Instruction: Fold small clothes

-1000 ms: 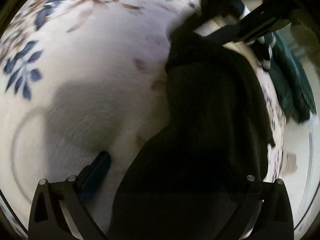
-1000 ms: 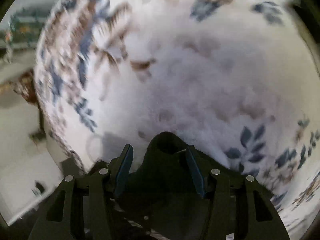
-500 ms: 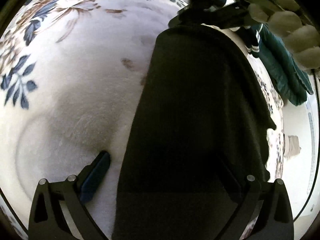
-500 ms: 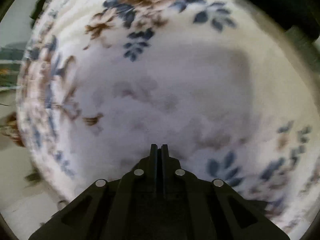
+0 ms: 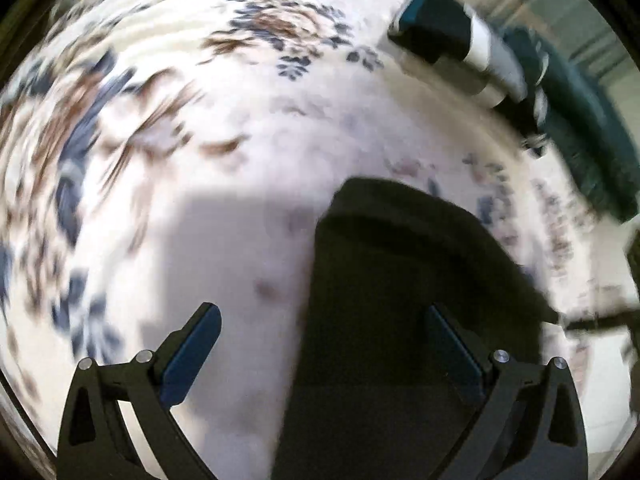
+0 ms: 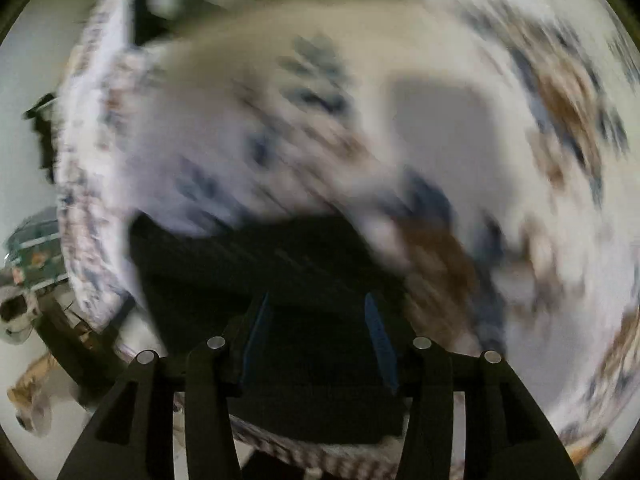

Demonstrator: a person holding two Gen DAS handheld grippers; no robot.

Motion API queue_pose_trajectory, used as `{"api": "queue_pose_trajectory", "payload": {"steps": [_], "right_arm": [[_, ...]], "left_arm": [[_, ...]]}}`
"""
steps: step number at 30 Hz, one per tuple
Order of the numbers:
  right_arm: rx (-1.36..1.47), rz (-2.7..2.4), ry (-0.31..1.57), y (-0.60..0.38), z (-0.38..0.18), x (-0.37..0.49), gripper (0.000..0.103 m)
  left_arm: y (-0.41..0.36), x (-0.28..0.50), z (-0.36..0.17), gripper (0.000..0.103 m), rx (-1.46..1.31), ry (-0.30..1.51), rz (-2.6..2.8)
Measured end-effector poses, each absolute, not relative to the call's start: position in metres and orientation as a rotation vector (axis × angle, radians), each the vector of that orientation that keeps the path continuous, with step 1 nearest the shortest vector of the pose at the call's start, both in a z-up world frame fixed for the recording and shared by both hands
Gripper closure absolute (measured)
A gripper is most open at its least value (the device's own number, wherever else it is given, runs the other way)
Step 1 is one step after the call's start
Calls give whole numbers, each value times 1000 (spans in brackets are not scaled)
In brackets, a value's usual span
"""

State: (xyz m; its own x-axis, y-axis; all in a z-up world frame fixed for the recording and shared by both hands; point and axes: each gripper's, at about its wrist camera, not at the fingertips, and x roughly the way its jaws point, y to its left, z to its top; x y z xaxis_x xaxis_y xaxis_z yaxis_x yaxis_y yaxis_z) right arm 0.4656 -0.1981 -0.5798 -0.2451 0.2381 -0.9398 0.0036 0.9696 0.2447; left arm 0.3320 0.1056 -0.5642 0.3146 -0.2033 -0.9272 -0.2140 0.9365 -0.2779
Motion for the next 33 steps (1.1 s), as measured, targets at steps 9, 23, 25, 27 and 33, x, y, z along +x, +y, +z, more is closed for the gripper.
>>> {"api": "queue_pose_trajectory", "payload": {"steps": [9,23,25,27,33], "right_arm": [[448,123,1603,-222,-638,490,53],[843,317,1561,-254,-669,464,58],[850,291,1528,-254,-666,466,92],[881,219,1479,-260,-659,467,98],[790,132,1437,-257,-639,482,98]], "left_arm": [[115,417,-570,0,-279,1267,155],[146,367,-569,0,-616,1289,65],[137,375,-580,14,-665,1292,16],[129,384,-584,81,-678,1267,-32],[146,386,-588,94,-826,1220,17]]}}
